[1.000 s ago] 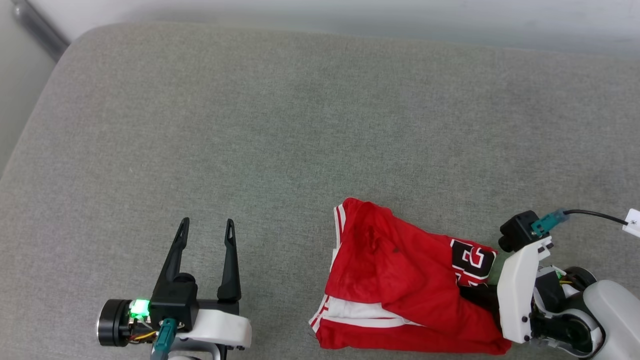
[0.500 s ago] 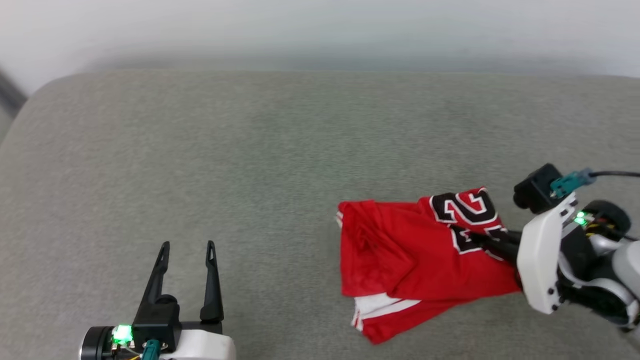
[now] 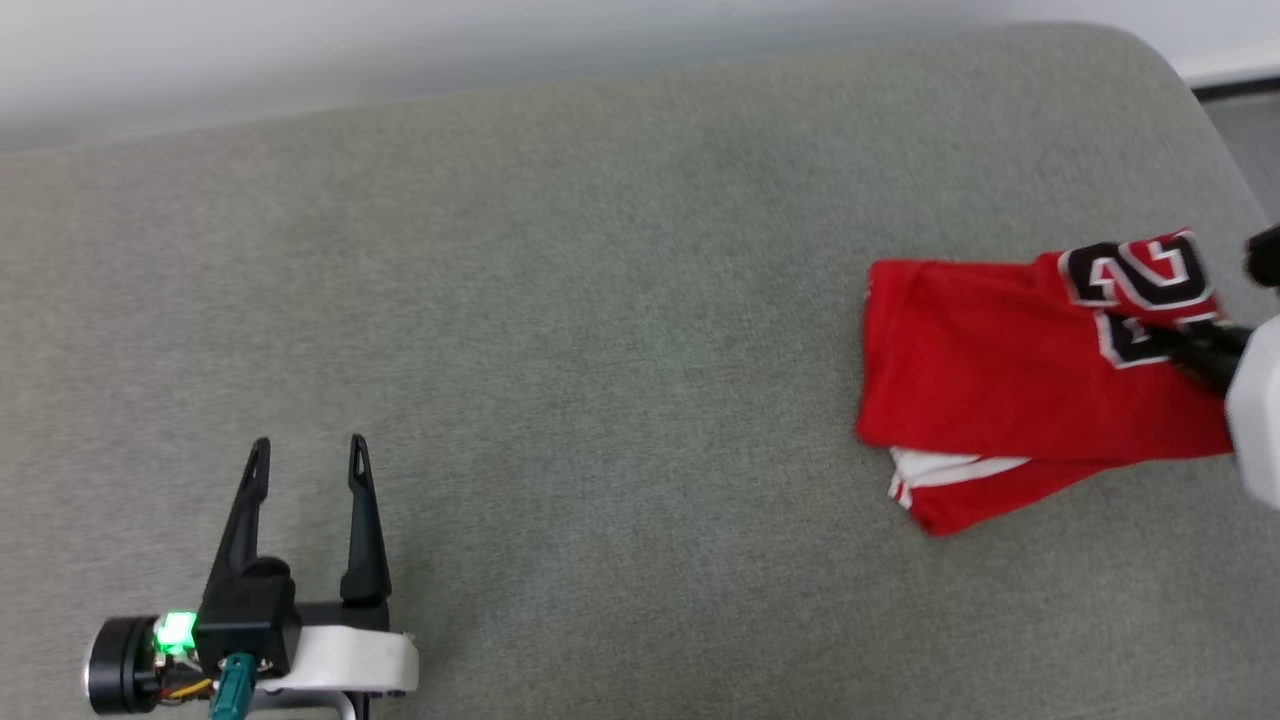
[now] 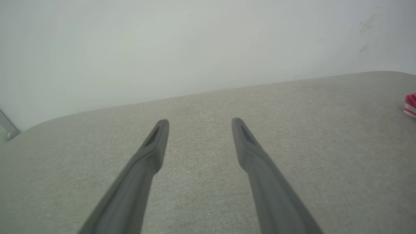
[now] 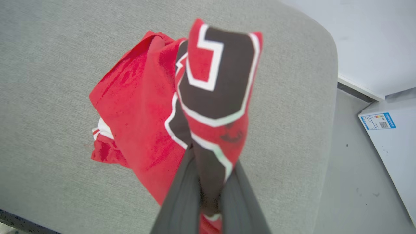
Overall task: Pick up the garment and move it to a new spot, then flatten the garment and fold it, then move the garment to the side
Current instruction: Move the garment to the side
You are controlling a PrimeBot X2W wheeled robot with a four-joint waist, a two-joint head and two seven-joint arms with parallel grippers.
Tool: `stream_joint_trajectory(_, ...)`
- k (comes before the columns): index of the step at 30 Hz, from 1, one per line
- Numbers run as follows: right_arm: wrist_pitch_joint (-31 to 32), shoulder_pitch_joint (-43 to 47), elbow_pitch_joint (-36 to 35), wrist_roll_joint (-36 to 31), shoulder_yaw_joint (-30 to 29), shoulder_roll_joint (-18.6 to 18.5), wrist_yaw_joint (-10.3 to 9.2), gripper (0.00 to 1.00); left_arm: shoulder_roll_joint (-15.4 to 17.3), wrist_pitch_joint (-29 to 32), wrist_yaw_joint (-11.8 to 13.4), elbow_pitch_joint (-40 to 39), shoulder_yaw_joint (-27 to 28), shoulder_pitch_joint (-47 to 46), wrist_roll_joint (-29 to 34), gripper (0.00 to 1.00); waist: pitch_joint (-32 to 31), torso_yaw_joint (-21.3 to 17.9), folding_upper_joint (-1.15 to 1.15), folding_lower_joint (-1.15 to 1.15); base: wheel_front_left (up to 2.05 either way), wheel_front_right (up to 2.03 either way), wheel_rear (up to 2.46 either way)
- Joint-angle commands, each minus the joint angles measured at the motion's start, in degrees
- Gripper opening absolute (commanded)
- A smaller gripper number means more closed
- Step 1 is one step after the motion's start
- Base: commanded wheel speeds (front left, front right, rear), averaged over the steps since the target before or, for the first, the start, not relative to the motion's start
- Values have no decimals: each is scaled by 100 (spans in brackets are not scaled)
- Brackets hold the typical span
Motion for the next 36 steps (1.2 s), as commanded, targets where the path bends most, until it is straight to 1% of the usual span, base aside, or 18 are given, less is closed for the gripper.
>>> stream_joint_trajectory(1,-61,-157,142,-134,-120,-107,-8,0,60,-12,-32,-48,31,-113,37,100,384,-303,0,0,0,0,0)
stream_joint_trajectory(3,-100,-255,460,-231,-323,-160,-8,0,107,-12,-62,-93,43,-204,65,100,563,-372,0,0,0,0,0)
stream_joint_trajectory(4,-140,-394,927,-413,-615,-173,-6,0,177,-12,-62,-195,71,-339,74,100,838,-421,0,0,0,0,0)
stream_joint_trajectory(6,-184,-526,1217,-576,-792,-189,-7,0,216,-11,-79,-270,84,-409,80,100,1042,-437,0,0,0,0,0)
stream_joint_trajectory(10,-275,-753,1870,-931,-1203,-19,-8,0,289,-11,-110,-426,85,-568,113,100,1414,-437,0,0,0,0,0)
stream_joint_trajectory(14,-472,-1007,2492,-1203,-1643,309,-7,0,358,-12,-127,-535,69,-718,117,100,1706,-389,0,0,0,0,0)
stream_joint_trajectory(16,-582,-1077,2705,-1401,-1745,452,-7,0,374,-12,-143,-557,47,-790,121,100,1796,-356,0,0,0,0,0)
stream_joint_trajectory(20,-918,-1213,3146,-1917,-2001,727,-7,0,344,-12,-119,-556,-7,-849,114,100,1779,-286,0,0,0,0,0)
stream_joint_trajectory(21,-957,-1218,3262,-2016,-2057,805,-7,48,330,-12,-106,-551,-19,-845,107,100,1733,-268,0,0,0,0,0)
stream_joint_trajectory(22,-998,-1223,3344,-2130,-2098,870,-7,100,317,-12,-92,-540,-33,-823,100,100,1676,-253,0,0,0,0,0)
stream_joint_trajectory(25,-1218,-1287,3458,-2506,-2209,922,-7,100,249,-12,-65,-489,-79,-714,84,100,1441,-202,0,0,0,0,0)
stream_joint_trajectory(28,-1748,-1328,3349,-3068,-2297,908,-7,100,170,-12,-19,-446,-105,-614,53,100,1162,-136,0,0,0,0,0)
stream_joint_trajectory(32,-2420,-1332,3106,-3698,-2475,1153,-7,100,92,-12,18,-369,-153,-437,26,100,755,-23,0,0,0,0,0)
stream_joint_trajectory(33,-2420,-1332,3106,-3698,-2475,1153,-7,100,92,-12,18,-369,-153,-437,26,100,755,-23,0,0,0,0,0)
stream_joint_trajectory(36,-2914,-1326,2845,-4044,-2684,1402,-7,100,28,-12,55,-330,-161,-312,7,100,499,92,0,0,0,0,0)
